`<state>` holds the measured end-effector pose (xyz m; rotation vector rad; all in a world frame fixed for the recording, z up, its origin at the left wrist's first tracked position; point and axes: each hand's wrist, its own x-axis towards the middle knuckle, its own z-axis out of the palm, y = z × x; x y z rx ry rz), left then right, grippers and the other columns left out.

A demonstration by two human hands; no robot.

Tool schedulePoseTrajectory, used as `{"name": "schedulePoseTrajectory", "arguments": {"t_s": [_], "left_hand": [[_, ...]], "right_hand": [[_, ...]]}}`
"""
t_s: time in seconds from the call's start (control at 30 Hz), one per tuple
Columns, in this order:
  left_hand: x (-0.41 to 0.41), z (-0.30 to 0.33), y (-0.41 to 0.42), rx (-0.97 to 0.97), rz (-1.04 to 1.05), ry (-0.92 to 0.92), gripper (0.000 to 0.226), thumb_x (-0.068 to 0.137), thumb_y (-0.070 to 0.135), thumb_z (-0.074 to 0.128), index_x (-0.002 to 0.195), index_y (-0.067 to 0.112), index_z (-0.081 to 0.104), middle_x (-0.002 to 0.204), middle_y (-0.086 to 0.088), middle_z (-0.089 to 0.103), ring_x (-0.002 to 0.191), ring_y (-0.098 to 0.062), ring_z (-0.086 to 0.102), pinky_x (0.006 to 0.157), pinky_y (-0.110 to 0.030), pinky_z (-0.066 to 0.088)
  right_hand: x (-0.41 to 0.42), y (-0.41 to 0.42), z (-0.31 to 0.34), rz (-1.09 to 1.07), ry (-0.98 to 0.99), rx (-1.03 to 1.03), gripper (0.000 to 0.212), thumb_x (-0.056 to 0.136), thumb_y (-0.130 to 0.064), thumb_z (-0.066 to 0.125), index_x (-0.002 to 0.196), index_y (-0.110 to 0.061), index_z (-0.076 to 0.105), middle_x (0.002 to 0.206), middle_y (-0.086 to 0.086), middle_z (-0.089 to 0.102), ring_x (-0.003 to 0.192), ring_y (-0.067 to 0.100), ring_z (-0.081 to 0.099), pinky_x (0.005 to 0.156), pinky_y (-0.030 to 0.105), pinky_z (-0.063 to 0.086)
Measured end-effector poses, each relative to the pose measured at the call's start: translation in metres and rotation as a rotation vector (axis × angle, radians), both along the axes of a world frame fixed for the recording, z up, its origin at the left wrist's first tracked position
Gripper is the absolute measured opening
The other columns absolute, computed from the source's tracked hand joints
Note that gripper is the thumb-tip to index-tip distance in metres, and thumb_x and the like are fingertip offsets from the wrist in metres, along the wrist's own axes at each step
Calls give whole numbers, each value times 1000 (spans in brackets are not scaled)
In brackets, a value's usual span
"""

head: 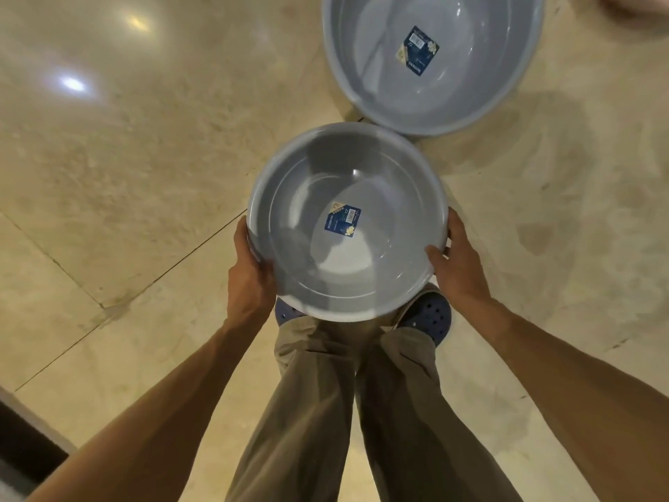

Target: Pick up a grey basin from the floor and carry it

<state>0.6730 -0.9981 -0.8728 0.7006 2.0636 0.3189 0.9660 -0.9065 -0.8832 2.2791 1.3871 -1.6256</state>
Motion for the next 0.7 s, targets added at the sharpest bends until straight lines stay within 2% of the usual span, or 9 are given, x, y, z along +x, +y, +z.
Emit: {"name": "schedulePoseTrajectory", "arguments": {"t_s": [0.07, 0.17, 0.23, 0.4, 0.47, 0.57, 0.7], "left_hand": [[-2, -1, 1, 6, -21, -36, 65, 107, 25, 49, 159, 36, 11, 125, 7, 55, 95, -21, 61, 80, -38, 57], [-9, 3, 10, -12, -15, -63, 68, 104, 14, 51, 159, 32, 16, 138, -2, 55, 103, -21, 57, 90, -47, 57], [-14, 14, 16, -2, 2, -60, 71, 101, 9, 50, 160, 32, 18, 143, -5, 55, 108, -24, 58, 94, -52, 56], [-29, 64, 29, 2, -37, -75, 70, 102, 14, 49, 161, 31, 16, 146, -8, 55, 118, -36, 62, 95, -61, 55], [-36, 91, 37, 8, -68, -73, 69, 104, 20, 48, 162, 28, 13, 148, -10, 53, 121, -37, 61, 97, -61, 54], [-47, 134, 49, 44, -103, -77, 72, 96, 40, 43, 161, 33, 14, 144, -5, 56, 116, -34, 64, 90, -58, 59], [-60, 178, 76, 89, -131, -100, 69, 95, 39, 41, 160, 36, 18, 128, 13, 56, 100, -21, 64, 83, -46, 59]], "right_hand": [[2, -1, -2, -4, 23, -27, 74, 105, -14, 56, 163, -38, 18, 149, 0, 51, 127, 19, 53, 113, 48, 45], [3, 8, -1, -52, 47, -44, 74, 103, -12, 59, 161, -40, 24, 138, -6, 52, 130, 27, 56, 108, 58, 50], [-1, 14, 8, -68, 46, -48, 74, 102, -11, 60, 161, -40, 26, 134, -9, 51, 128, 25, 57, 107, 58, 51], [-8, 21, 50, -94, 76, -51, 76, 101, -13, 63, 160, -43, 26, 136, -7, 53, 129, 29, 57, 103, 60, 53], [-12, 27, 71, -122, 85, -58, 76, 100, -14, 65, 160, -42, 27, 139, -2, 55, 129, 30, 58, 103, 60, 53], [-19, 36, 105, -151, 116, -59, 77, 98, -17, 70, 159, -43, 30, 142, 2, 56, 128, 29, 58, 101, 62, 54], [-27, 53, 151, -190, 168, -66, 77, 97, -16, 72, 157, -44, 33, 130, -4, 60, 120, 25, 62, 97, 60, 57]]}}
